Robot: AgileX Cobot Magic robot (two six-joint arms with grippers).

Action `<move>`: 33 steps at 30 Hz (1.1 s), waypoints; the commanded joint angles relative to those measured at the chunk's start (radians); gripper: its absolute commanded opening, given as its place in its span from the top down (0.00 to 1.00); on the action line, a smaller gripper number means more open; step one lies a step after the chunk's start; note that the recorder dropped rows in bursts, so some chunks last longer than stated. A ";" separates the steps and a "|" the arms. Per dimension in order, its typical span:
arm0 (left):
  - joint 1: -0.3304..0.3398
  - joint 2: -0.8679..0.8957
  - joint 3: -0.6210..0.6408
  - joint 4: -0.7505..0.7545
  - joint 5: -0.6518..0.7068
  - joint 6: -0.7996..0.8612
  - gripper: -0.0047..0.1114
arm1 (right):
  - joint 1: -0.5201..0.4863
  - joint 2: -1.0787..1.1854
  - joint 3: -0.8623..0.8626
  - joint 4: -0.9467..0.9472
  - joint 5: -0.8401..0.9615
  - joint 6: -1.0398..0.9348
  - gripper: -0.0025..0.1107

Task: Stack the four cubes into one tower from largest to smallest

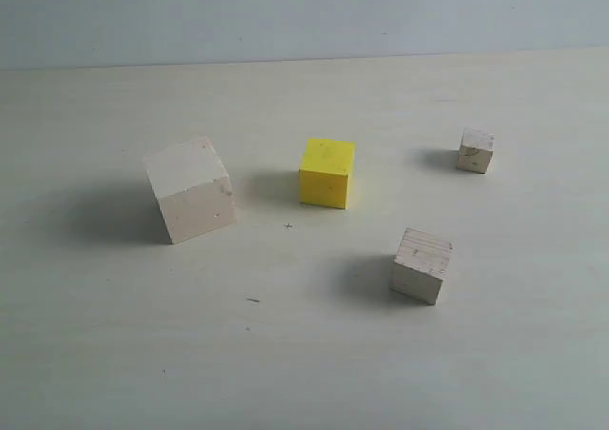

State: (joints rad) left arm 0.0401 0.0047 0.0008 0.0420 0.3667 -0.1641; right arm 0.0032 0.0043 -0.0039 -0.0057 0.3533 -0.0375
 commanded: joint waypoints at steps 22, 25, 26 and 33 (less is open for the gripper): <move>-0.002 -0.005 -0.001 -0.003 -0.008 0.004 0.96 | 0.002 -0.004 0.004 -0.002 -0.011 -0.005 0.98; -0.002 -0.005 -0.001 0.001 -0.010 0.004 0.96 | 0.002 -0.004 0.004 -0.002 -0.011 -0.005 0.98; -0.002 -0.005 -0.001 0.003 -0.011 0.004 0.96 | 0.002 -0.004 0.004 -0.002 -0.011 -0.005 0.98; -0.002 -0.005 -0.001 0.003 -0.206 0.004 0.96 | 0.002 -0.004 0.004 -0.002 -0.011 -0.005 0.98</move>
State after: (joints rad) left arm 0.0401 0.0047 0.0008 0.0437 0.2913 -0.1641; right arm 0.0032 0.0043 -0.0039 -0.0057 0.3533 -0.0375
